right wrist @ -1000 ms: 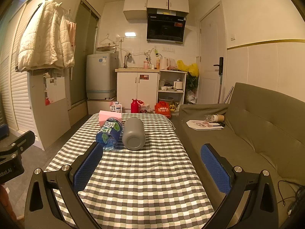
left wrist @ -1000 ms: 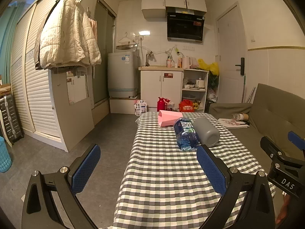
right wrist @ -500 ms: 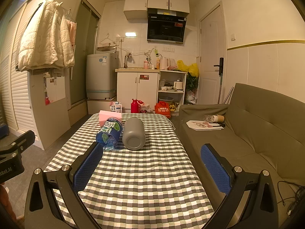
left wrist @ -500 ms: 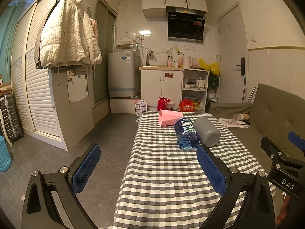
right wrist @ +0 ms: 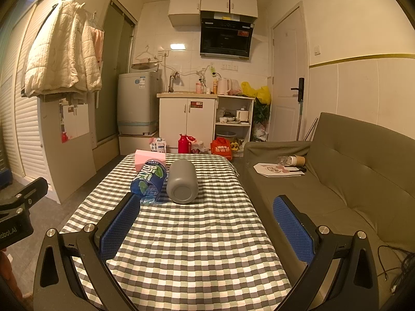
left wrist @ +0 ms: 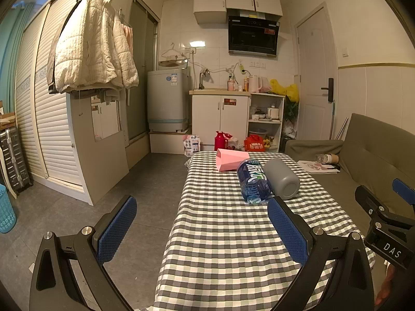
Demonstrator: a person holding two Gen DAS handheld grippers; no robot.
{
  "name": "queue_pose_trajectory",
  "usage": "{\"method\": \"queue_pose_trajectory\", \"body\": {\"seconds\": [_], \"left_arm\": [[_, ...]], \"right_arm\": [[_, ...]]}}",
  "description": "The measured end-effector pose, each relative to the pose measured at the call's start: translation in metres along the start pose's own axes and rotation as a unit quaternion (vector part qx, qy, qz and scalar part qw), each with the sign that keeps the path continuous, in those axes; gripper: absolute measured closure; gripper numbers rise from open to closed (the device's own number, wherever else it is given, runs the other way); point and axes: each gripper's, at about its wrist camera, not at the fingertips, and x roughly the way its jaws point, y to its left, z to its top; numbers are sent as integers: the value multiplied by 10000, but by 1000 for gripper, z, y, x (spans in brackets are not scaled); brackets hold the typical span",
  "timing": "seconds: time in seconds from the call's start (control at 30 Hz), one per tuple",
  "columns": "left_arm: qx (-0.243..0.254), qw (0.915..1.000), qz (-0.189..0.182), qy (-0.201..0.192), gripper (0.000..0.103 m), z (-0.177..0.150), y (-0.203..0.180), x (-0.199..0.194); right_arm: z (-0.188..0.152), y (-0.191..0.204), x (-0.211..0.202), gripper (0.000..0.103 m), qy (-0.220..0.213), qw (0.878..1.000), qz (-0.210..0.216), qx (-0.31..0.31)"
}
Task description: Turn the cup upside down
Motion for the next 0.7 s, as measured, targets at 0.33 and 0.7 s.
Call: {"method": "queue_pose_trajectory", "body": {"seconds": [0.33, 0.7], "left_arm": [[-33, 10000, 9, 14, 0, -4, 1, 0], [72, 9982, 21, 595, 0, 10, -2, 21]], "right_arm": [[1, 0, 0, 0, -5, 10000, -7, 32], [14, 8, 12, 0, 185, 9997, 141, -116]]}}
